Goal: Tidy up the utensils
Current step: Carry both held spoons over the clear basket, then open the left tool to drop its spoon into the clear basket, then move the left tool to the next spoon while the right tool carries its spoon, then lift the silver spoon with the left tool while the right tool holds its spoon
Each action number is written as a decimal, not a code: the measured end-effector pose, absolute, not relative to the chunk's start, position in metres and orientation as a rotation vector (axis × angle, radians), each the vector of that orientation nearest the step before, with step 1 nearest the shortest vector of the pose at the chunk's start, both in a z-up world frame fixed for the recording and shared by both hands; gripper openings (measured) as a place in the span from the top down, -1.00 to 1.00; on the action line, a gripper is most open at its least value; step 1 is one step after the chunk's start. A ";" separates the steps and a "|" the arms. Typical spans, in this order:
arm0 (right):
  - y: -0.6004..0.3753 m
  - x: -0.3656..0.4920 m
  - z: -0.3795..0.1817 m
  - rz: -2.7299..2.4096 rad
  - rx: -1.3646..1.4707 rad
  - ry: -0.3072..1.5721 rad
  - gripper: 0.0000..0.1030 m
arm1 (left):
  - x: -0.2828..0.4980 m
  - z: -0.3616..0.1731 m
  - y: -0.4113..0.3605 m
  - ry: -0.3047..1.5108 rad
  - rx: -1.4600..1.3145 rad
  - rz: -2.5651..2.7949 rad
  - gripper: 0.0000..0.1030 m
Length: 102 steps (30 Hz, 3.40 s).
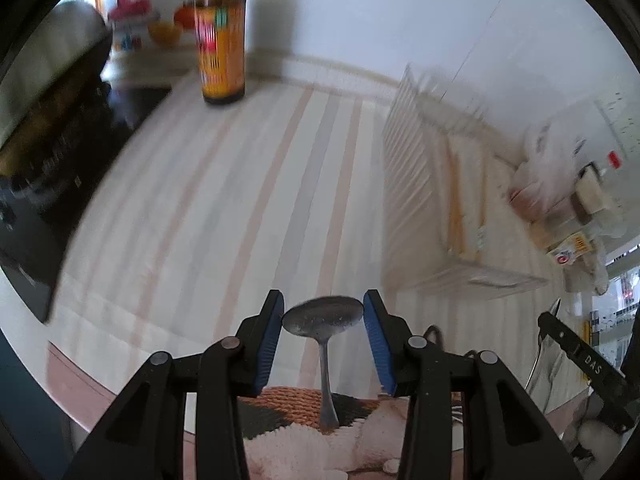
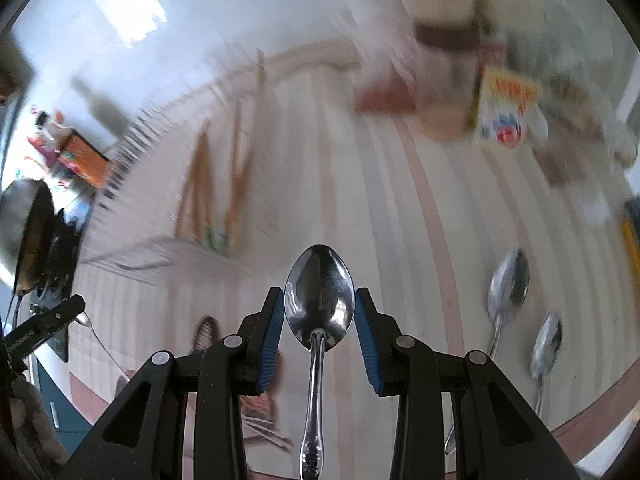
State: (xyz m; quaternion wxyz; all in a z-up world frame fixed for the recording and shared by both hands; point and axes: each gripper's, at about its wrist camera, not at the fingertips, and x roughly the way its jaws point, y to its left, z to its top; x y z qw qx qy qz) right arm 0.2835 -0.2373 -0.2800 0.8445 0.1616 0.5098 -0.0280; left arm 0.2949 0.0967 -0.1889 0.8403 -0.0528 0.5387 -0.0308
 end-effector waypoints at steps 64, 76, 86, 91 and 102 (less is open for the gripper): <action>-0.372 0.238 -0.341 -0.245 0.248 1.305 0.27 | 0.297 -0.259 -0.167 1.211 0.447 -0.215 -1.00; -0.468 0.187 -0.332 -0.421 0.450 1.201 0.27 | 0.301 -0.311 -0.269 1.397 0.379 -0.464 -1.00; -0.509 0.160 -0.332 -0.513 0.586 1.185 0.27 | 0.297 -0.339 -0.321 1.388 0.475 -0.512 -0.51; -0.512 0.169 -0.334 -0.524 0.567 1.189 0.27 | 0.293 -0.333 -0.327 1.344 0.503 -0.549 0.38; -0.454 0.209 -0.337 -0.387 0.514 1.218 0.27 | 0.285 -0.329 -0.267 1.344 0.488 -0.482 0.37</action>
